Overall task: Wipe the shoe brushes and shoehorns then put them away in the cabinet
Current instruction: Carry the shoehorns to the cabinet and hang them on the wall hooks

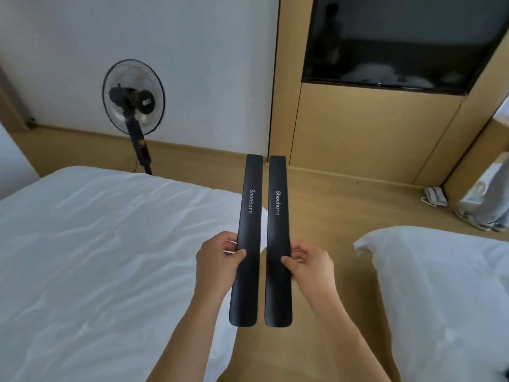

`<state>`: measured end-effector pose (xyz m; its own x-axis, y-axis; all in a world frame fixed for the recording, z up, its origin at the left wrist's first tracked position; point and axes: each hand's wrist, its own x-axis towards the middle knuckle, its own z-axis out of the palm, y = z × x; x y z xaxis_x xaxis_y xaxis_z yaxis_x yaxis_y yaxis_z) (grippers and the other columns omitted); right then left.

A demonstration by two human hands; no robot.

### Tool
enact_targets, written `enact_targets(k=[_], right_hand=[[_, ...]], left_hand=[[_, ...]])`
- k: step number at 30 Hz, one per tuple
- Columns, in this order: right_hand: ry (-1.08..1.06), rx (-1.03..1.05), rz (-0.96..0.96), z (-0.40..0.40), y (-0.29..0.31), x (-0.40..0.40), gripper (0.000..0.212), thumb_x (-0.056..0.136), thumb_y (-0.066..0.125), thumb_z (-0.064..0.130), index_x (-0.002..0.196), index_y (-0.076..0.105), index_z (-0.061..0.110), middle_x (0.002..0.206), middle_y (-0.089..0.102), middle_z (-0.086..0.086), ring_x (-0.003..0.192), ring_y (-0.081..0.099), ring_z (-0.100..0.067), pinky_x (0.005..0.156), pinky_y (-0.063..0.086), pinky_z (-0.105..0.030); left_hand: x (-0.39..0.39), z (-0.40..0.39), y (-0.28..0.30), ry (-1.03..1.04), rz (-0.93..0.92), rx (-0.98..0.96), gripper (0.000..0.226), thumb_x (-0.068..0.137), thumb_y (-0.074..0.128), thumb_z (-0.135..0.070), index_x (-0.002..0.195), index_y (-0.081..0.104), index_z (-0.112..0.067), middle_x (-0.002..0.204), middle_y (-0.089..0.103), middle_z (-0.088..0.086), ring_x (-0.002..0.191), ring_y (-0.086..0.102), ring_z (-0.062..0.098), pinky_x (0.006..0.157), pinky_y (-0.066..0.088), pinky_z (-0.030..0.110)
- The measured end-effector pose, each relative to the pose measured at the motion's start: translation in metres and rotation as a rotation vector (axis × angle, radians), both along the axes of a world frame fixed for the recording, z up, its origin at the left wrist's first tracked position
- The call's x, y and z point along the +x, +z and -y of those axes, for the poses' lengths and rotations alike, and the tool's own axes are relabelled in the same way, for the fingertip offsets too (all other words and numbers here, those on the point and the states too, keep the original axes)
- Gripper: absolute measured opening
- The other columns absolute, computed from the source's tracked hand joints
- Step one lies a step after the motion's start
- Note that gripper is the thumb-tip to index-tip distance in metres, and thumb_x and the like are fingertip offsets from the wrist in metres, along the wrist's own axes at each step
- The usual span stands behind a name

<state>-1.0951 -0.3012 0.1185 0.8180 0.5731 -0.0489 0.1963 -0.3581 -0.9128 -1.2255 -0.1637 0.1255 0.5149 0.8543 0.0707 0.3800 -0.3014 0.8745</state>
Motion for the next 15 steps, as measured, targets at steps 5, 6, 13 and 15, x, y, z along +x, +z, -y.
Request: enact_targets(k=[5,6,13,15], right_hand=[[-0.038,0.009,0.007,0.006,0.001,0.094,0.03,0.086,0.074,0.012,0.083,0.066,0.041,0.083,0.073,0.012,0.082,0.07,-0.005,0.081,0.061,-0.038],[-0.04,0.01,0.008,0.008,0.002,0.112,0.029,0.086,0.074,0.012,0.084,0.066,0.04,0.084,0.073,0.012,0.083,0.07,-0.006,0.081,0.061,-0.039],[-0.107,0.021,0.037,0.005,0.009,0.227,0.023,0.086,0.074,0.015,0.088,0.068,0.037,0.083,0.072,0.015,0.08,0.07,-0.005,0.077,0.062,-0.039],[-0.136,0.04,0.029,-0.001,0.008,0.253,0.022,0.085,0.075,0.014,0.09,0.07,0.036,0.082,0.072,0.014,0.08,0.07,-0.006,0.076,0.062,-0.04]], left_hand=[[0.099,0.001,0.009,-0.05,-0.002,0.034,0.018,0.083,0.075,-0.019,0.088,0.064,-0.033,0.081,0.067,-0.018,0.075,0.066,0.006,0.065,0.053,0.019],[0.119,0.001,0.01,-0.052,0.002,0.037,0.018,0.083,0.075,-0.019,0.088,0.064,-0.032,0.082,0.067,-0.017,0.075,0.066,0.007,0.066,0.053,0.019],[0.243,0.0,0.019,-0.088,0.054,0.011,0.017,0.083,0.074,-0.016,0.091,0.066,-0.029,0.085,0.07,-0.012,0.076,0.066,0.008,0.07,0.057,0.026],[0.271,-0.005,0.02,-0.105,0.07,0.009,0.018,0.083,0.074,-0.016,0.091,0.066,-0.03,0.083,0.068,-0.016,0.077,0.066,0.007,0.068,0.055,0.022]])
